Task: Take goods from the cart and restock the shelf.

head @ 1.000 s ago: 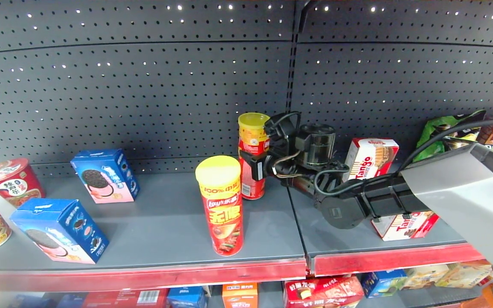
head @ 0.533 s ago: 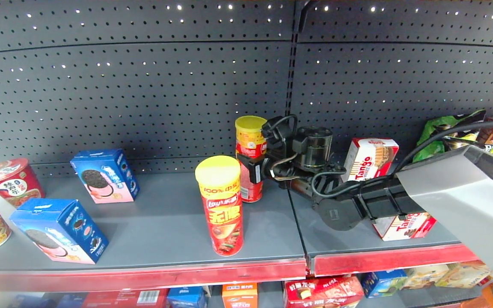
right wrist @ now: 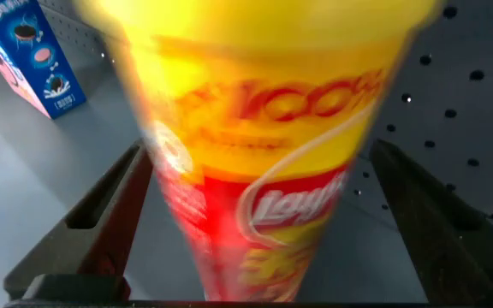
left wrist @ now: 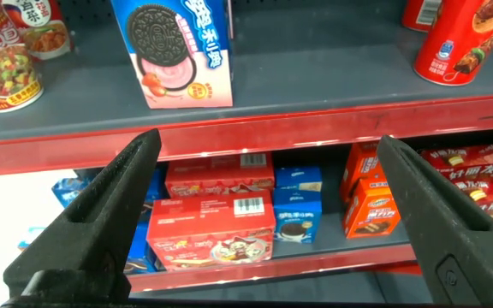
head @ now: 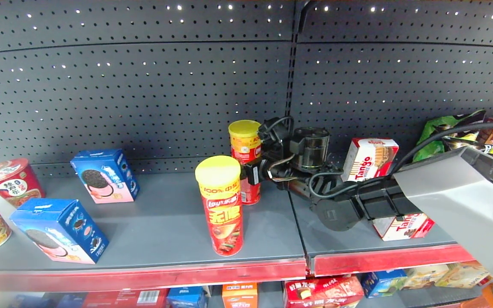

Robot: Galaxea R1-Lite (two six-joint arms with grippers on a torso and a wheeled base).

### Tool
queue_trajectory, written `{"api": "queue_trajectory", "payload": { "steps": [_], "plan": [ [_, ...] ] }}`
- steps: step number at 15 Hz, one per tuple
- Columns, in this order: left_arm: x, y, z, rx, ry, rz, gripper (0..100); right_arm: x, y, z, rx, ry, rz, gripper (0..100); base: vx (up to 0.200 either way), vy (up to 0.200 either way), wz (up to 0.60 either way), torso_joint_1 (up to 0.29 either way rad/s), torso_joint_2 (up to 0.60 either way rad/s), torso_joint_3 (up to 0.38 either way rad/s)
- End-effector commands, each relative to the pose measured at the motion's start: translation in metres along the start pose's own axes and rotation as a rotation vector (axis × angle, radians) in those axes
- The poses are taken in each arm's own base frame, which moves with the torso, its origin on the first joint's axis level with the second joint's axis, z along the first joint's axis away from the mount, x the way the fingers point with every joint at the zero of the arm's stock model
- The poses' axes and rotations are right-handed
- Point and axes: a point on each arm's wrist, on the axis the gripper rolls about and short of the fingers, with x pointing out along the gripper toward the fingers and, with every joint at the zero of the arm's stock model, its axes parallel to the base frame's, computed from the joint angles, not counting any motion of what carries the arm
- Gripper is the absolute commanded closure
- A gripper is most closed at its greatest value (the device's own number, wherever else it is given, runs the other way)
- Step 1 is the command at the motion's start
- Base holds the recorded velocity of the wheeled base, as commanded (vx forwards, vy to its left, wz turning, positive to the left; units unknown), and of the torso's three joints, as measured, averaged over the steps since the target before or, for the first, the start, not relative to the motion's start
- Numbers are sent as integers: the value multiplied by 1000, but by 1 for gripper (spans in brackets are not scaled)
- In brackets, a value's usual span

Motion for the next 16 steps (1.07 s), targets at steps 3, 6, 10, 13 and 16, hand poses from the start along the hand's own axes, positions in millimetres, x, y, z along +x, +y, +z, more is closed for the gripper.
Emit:
{"api": "queue_trajectory", "payload": {
  "steps": [3, 6, 10, 13, 16],
  "plan": [
    [0, 0, 0, 0, 2, 0, 0, -18, 1, -3, -30, 54, 2, 0, 0, 0, 0, 0, 0, 0],
    [0, 0, 0, 0, 2, 0, 0, -50, -5, -14, -67, 133, -15, 0, 0, 0, 0, 0, 0, 0],
    [0, 0, 0, 0, 2, 0, 0, -61, -13, -4, -69, 114, -96, 0, 0, 0, 0, 0, 0, 0],
    [0, 0, 0, 0, 2, 0, 0, -60, -14, -6, -66, 121, -128, 0, 0, 0, 0, 0, 0, 0],
    [0, 0, 0, 0, 2, 0, 0, -55, -10, -7, -67, 115, -110, 0, 0, 0, 0, 0, 0, 0]
  ]
}}
